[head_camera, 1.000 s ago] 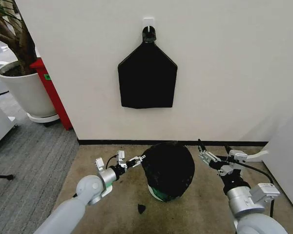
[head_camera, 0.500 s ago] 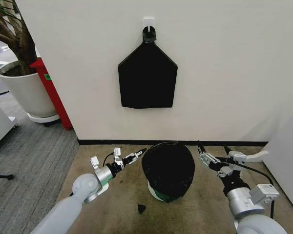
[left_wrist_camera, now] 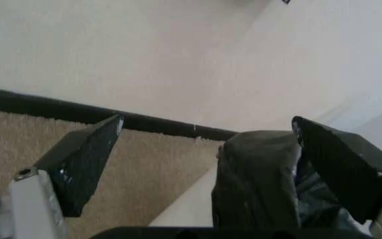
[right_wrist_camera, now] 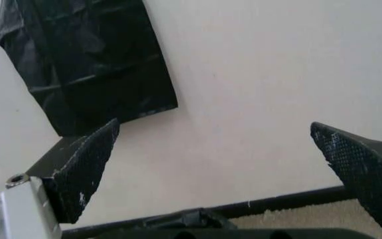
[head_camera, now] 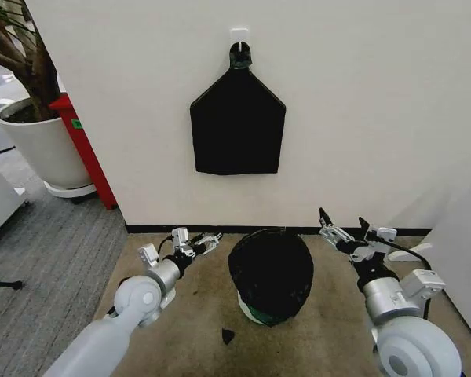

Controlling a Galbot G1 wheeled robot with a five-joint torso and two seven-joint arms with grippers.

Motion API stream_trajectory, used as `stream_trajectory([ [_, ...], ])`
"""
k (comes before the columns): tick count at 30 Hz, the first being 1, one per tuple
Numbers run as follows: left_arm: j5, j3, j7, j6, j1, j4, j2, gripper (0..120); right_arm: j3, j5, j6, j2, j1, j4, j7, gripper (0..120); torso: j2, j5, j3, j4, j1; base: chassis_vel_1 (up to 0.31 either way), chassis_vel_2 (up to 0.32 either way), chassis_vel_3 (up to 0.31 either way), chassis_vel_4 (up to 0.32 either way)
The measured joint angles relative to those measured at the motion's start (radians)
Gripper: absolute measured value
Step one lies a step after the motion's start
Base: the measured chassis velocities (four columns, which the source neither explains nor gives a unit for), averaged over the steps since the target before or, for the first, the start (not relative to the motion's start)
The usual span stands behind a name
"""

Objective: Place the garbage bag over the trash bin.

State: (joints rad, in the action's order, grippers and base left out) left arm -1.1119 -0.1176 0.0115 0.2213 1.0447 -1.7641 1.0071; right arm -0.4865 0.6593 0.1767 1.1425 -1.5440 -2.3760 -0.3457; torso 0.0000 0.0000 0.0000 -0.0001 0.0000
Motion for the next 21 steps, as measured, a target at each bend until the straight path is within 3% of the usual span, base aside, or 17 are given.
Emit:
stream_trajectory([
  [12, 0.020, 0.046, -0.087, 0.025, -0.053, 0.177, 0.043, 100, 0.017, -0.026, -0.009, 0.022, -0.035, -0.021, 0.012, 100, 0.000, 0.0000, 0.000, 0.0001, 0.000, 0.000, 0.000, 0.000, 0.000],
  [21, 0.079, 0.057, -0.198, 0.027, -0.055, 0.213, 0.043, 100, 0.041, -0.042, -0.009, 0.037, -0.042, -0.019, 0.017, 100, 0.000, 0.0000, 0.000, 0.0001, 0.000, 0.000, 0.000, 0.000, 0.000],
])
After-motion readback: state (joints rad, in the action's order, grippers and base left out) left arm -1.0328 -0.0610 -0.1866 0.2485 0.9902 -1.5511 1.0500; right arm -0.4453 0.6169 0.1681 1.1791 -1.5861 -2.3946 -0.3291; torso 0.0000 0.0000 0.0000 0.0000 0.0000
